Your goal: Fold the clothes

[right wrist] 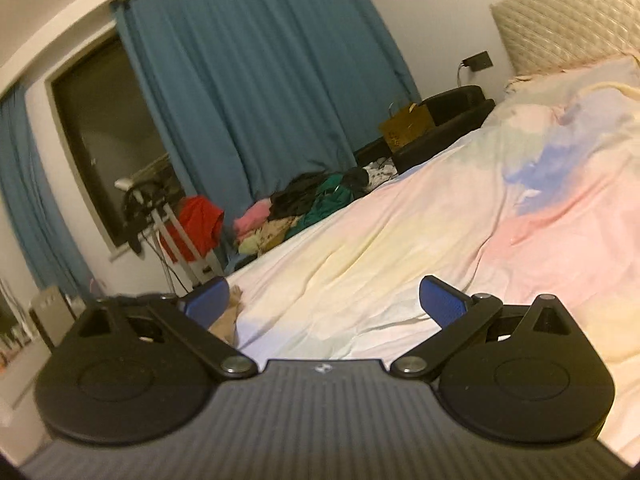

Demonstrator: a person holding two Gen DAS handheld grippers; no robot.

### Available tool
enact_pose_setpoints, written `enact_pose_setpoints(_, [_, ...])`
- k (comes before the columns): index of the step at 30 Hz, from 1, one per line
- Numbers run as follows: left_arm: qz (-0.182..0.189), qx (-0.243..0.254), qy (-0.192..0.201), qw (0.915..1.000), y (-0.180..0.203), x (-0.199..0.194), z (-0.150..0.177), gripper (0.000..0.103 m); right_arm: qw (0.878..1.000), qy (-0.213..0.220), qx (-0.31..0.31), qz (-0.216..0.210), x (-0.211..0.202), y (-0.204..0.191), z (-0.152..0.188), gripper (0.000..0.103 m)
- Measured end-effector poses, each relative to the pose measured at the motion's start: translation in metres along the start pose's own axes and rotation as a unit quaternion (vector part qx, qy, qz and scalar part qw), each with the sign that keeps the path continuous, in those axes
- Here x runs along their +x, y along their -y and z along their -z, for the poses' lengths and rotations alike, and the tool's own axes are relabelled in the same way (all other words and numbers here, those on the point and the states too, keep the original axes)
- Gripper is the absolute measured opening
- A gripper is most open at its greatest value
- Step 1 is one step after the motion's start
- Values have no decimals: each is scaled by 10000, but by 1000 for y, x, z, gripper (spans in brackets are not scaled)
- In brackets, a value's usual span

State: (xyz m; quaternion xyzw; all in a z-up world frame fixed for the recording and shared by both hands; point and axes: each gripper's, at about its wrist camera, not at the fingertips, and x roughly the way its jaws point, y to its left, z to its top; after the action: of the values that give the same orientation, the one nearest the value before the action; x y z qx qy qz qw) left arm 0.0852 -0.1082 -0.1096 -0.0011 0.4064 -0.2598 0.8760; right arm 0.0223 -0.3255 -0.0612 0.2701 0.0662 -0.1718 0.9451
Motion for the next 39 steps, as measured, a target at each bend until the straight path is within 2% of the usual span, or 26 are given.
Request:
enact_pose_setpoints(2, [260,41,-165,9995,18,7,5,81,9999,99,68,30,-3,7,-2,103])
enact_pose_setpoints(5, [607,327,-370,9969,39,23,12,69,9997,198,118,102,-7,16,-2,103])
enact_pose_setpoints(8, [856,609,-444,9935,50,32,21,66,9995,171,230,138,-6,24,-2,103])
enact_pose_setpoints(13, [795,1049,-508,9900,57,43,36,60,9996,96,206,142,-2,23,-1,103])
enact_pose_setpoints(15, [761,1224,-533,9881,59,47,41,48,9998,59,135,160,-1,21,1,103])
enact_pose_setpoints(16, [744,1311,-545,9871,61,49,44,45,9998,40,98,178,0,20,1,103])
enact_pose_setpoints(17, [727,1399,-557,9859,62,51,47,35,9997,23,56,216,1,19,2,103])
enact_pose_setpoints(18, [707,1380,-520,9865,61,51,48,16,9996,15,11,268,2,18,3,103])
enact_pose_setpoints(19, [718,1275,-487,9880,57,46,46,8,9995,11,-34,322,2,16,4,103])
enact_pose_setpoints(20, [739,1156,-459,9895,53,41,43,6,9994,9,-55,349,2,16,4,103])
enact_pose_setpoints(22, [780,915,-403,9919,44,31,38,6,9993,10,-59,359,2,15,4,103])
enact_pose_setpoints(25, [1001,348,-162,9942,23,-7,28,5,9993,30,-80,363,0,13,3,103])
enact_pose_setpoints(28, [1272,-299,60,9914,-4,-49,18,5,9994,0,-131,334,0,10,4,103])
enact_pose_setpoints(35, [660,-1307,-229,9890,-88,-97,39,5,9986,-288,-447,52,7,-9,14,103])
enact_pose_setpoints(36, [438,-1302,-292,9901,-96,-98,43,5,9981,-355,-507,10,8,-13,16,103])
enact_pose_setpoints(39, [119,-1430,-623,9877,-114,-90,54,6,9958,-532,-728,-157,9,-28,24,103])
